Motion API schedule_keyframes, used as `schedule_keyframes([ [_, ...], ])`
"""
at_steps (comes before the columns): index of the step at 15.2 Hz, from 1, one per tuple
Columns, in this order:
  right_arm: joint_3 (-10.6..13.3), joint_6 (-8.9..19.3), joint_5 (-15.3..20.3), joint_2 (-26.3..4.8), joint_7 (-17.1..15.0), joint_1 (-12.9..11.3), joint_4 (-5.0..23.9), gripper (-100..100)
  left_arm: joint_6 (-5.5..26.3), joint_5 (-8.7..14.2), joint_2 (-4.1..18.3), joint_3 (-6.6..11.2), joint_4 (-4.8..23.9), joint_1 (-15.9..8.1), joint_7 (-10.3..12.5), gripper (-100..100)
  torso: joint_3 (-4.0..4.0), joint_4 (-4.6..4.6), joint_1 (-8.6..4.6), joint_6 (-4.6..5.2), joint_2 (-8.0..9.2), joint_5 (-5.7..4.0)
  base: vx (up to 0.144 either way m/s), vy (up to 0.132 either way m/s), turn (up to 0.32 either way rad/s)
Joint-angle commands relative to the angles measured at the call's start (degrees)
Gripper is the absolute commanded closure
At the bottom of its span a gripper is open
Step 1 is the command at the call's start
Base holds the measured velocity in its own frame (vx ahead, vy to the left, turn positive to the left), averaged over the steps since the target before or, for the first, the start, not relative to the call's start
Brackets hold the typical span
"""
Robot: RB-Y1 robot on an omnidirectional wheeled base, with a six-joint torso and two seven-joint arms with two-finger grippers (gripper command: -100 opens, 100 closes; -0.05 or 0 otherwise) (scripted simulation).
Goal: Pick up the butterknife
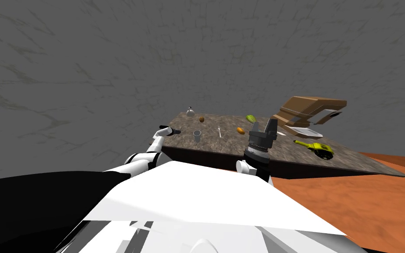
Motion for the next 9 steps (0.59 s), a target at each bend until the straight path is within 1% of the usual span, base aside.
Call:
schedule_keyframes([
  [1,0.00,0.00,0.00,0.00,0.00,0.00,0.00,0,-0.08,0.34,0.54,-1.66,0.12,-0.57,1.16,100,0.00,0.00,0.00,0.00,0.00,0.00,0.003,0.000,0.020],
  [4,0.00,0.00,0.00,0.00,0.00,0.00,0.00,0,-0.04,0.70,1.34,-4.13,-0.06,-1.35,3.05,100,0.00,0.00,0.00,0.02,0.00,-0.01,-0.013,0.002,0.056],
  [8,0.00,0.00,0.00,0.00,0.00,0.00,0.00,0,0.02,1.17,2.41,-7.43,-0.31,-2.40,5.58,100,0.06,0.01,0.00,-0.01,0.13,-0.02,-0.037,0.002,0.065],
  [9,0.00,0.00,0.00,0.00,0.00,0.00,0.00,0,-0.20,1.25,2.18,-6.42,0.26,-2.32,4.40,100,0.07,0.01,0.00,-0.02,0.14,-0.02,-0.024,0.001,0.015],
])
